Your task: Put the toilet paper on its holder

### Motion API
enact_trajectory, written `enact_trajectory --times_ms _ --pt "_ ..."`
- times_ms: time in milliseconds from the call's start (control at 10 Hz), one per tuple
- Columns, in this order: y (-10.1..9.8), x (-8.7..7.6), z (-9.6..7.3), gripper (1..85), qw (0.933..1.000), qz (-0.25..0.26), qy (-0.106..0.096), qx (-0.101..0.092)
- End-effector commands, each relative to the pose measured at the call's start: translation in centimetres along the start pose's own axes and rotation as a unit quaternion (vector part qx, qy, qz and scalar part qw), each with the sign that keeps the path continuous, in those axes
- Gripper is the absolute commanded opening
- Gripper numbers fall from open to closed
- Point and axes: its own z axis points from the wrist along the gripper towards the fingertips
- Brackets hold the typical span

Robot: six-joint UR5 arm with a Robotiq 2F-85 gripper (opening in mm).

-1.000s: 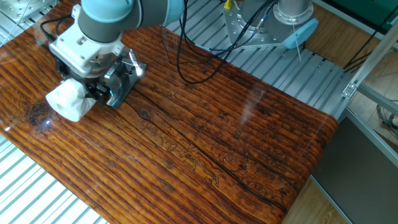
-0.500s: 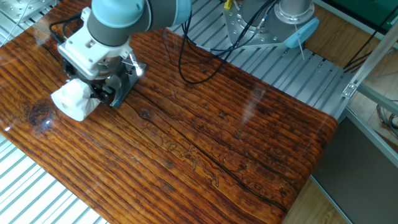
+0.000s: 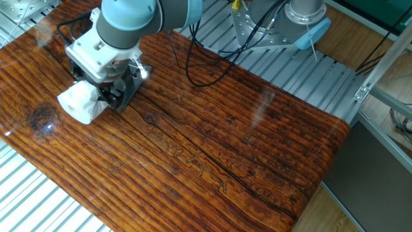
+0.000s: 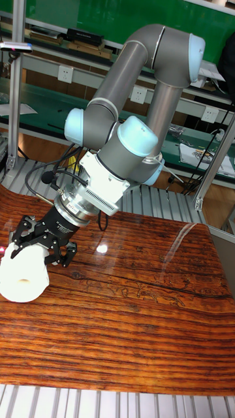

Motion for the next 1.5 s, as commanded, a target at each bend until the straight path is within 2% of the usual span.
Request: enact_trajectory --times_ms 0,900,1400 --pt "0.58 0.38 -0.11 1.0 0.9998 0.014 0.004 -0.011" --pt "1.19 0.47 0.51 1.0 0.9994 0.025 -0.005 -0.023" --pt "0.47 1.14 0.86 1.0 0.9995 0.016 -0.007 -0.026"
